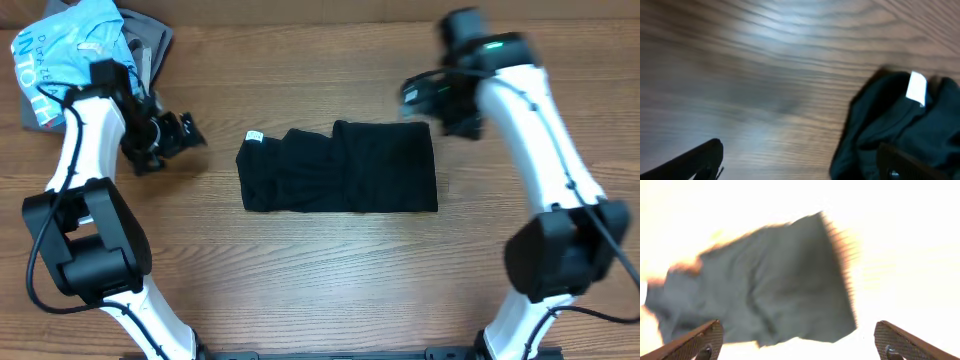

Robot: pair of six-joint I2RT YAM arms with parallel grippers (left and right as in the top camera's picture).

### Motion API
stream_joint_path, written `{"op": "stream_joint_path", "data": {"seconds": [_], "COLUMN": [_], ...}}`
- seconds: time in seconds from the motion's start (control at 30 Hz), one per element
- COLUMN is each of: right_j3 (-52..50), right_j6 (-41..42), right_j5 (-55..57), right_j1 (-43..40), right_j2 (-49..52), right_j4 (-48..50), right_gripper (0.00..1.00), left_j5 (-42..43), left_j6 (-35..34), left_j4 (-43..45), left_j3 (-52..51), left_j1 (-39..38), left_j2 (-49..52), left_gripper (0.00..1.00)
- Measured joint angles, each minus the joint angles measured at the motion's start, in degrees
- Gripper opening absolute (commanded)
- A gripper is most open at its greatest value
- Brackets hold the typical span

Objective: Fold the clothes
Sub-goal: 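Grasp the folded bundle's left end with the left gripper and lift it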

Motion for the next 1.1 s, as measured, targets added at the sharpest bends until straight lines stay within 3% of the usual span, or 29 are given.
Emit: {"op": "stream_joint_path", "data": {"seconds": [0.37, 0.6, 0.83, 0.93, 1.1], "right_j3": [0.17, 0.17, 0.17, 0.17, 0.17], "right_j6": [-2.45, -3.98, -5.46, -5.9, -6.29], "right_j5": [0.92, -1.38, -2.56, -2.69, -2.69], "right_j1": [-22.43, -26.14, -25.94, -25.94, -25.94], "right_j2": [-0.02, -0.02, -0.02, -0.02, -0.02], "right_j4": [-1.29, -1.64, -2.49, -2.73, -2.95], "right_gripper": [1.0, 1.0, 1.0, 1.0, 1.0], "left_j5": [17.14, 18.91, 17.51, 18.51, 19.41], "left_j6": [2.47, -0.72, -5.33, -6.54, -7.76], "left_j4": [18.71, 25.59, 26.82, 26.58, 26.84], "left_j3": [-14.71, -16.04, -15.58, -14.71, -14.12], "left_j1": [-2.34, -9.77, -15.89, -16.02, -15.76], "left_j2": [-0.07, -0.07, 0.83, 1.92, 3.37], "left_gripper": [1.0, 0.98, 0.93, 0.87, 0.56]}}
